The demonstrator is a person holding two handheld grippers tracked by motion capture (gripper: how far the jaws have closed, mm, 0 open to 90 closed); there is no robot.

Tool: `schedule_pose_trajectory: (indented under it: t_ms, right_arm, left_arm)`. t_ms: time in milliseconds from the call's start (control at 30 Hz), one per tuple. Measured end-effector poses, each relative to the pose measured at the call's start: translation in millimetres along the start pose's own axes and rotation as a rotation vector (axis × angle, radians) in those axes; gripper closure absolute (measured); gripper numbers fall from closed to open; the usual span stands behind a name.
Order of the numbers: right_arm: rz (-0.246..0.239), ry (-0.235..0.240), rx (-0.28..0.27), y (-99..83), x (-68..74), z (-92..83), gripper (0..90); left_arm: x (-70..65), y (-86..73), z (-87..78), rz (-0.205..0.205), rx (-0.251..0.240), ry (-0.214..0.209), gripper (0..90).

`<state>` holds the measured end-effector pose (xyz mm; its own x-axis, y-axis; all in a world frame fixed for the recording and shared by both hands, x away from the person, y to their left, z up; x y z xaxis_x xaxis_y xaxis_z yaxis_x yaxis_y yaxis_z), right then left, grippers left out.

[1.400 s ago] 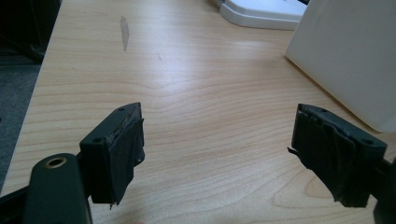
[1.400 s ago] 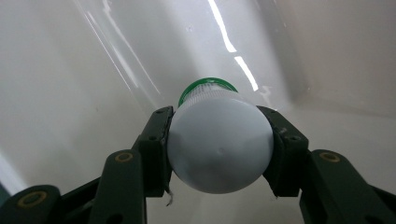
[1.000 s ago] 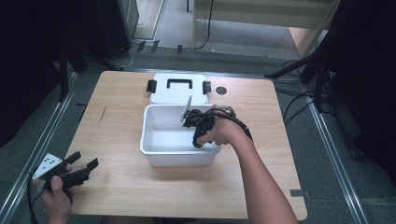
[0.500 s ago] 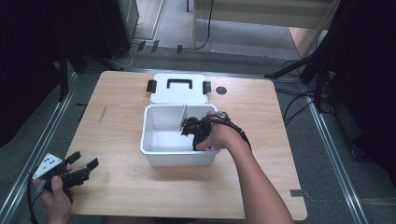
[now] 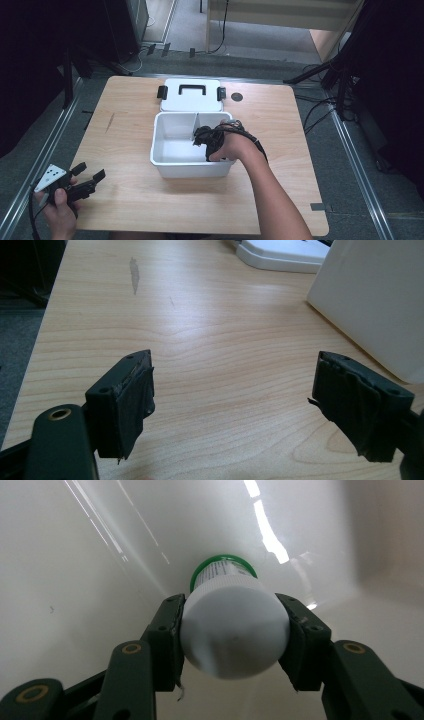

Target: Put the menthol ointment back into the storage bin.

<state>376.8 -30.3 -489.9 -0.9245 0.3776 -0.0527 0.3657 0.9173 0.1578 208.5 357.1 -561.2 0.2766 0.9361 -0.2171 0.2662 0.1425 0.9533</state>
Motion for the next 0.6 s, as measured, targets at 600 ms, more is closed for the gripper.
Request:
schedule_pose_trajectory:
  t_ms: [600]
  right_arm:
    - [0.025, -0.007, -0.068, 1.1, -2.6, -27.4, 36.9]
  left_arm:
    - [0.4, 0.0, 0.1, -0.004, -0.001, 0.000, 17.9]
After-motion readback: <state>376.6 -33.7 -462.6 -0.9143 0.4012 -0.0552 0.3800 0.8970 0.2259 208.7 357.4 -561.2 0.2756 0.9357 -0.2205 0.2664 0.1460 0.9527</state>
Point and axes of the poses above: each handheld gripper's, and its own axes: z roughly forward along the jaws, y roughly out of its top, x roughly to its left, the point moved 2 cm from there along z, roughly forward along the jaws, and after that the axes turned 12 degrees about -x, right-handed, at the moved point
